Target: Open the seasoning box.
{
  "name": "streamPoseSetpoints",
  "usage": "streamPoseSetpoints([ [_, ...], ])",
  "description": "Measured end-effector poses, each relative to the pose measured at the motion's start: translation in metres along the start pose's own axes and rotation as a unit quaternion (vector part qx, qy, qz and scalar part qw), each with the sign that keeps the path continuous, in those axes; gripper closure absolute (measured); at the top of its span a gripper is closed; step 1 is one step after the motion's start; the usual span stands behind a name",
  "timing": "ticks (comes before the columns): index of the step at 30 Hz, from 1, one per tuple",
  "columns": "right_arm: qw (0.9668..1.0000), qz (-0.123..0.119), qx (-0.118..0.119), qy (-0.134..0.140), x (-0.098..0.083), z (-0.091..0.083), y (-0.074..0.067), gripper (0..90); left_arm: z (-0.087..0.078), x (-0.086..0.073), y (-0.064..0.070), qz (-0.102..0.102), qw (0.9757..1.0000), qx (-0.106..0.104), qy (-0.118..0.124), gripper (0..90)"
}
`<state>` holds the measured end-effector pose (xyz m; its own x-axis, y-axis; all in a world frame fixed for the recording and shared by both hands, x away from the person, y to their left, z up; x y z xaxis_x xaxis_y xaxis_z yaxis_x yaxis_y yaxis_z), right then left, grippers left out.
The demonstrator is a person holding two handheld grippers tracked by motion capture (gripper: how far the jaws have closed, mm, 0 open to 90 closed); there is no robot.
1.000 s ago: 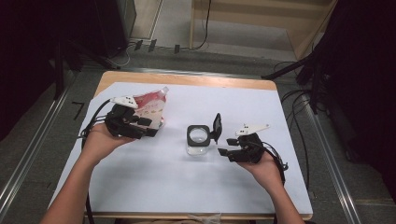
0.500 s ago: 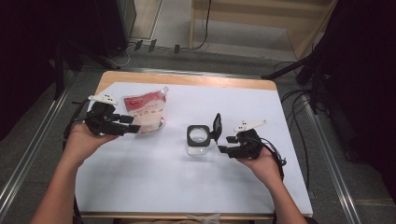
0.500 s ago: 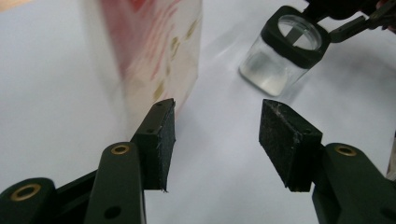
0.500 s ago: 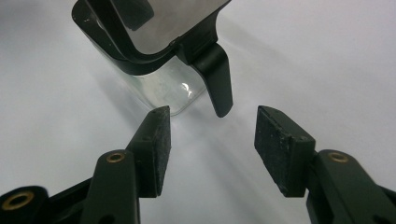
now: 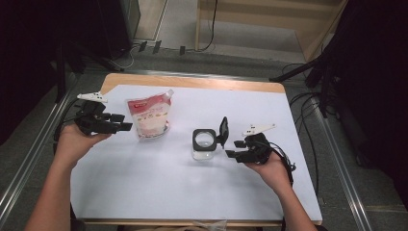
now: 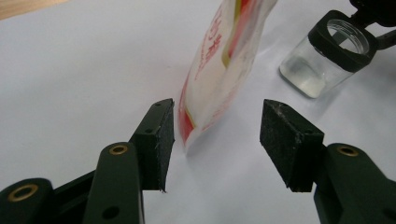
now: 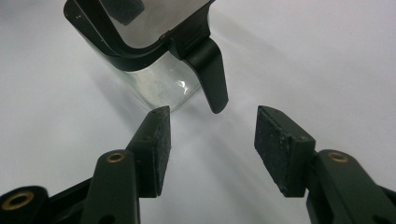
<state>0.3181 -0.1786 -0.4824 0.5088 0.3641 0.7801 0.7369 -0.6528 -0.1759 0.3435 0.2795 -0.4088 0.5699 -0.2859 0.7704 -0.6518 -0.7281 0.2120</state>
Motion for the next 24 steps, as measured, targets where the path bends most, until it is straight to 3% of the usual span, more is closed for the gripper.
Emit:
streamPoseSetpoints([
  [6, 1.0000, 0.004, -0.003, -0.003, -0.003, -0.002, 0.001, 46.4, 0.011, 0.003, -0.002, 0.004, 1.0000, -0.001, -0.007, 45.7],
  [14, 0.9998, 0.010, -0.014, -0.007, -0.012, -0.010, -0.001, 46.4, 0.027, 0.014, 0.002, 0.014, 0.9999, 0.004, 0.004, 46.4],
  [22, 0.9997, 0.013, -0.019, -0.008, -0.017, -0.012, -0.002, 46.4, 0.041, 0.020, 0.002, -0.002, 1.0000, 0.000, -0.002, 48.8],
  [24, 0.9996, 0.017, -0.021, -0.010, -0.017, -0.013, -0.003, 46.4, 0.043, 0.021, 0.002, 0.002, 1.0000, 0.000, -0.001, 50.6],
])
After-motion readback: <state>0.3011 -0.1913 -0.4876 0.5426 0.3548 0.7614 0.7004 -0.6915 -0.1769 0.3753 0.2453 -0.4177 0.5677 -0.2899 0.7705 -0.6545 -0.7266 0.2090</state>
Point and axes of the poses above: each handheld gripper's, and its own axes: z roughly forward along the jaws, x roughly out of its top, y roughly to its right, the point moved 2 cm from there along z, roughly forward along the jaws, and after that the axes turned 8 degrees about y, right-handed, at the moved point
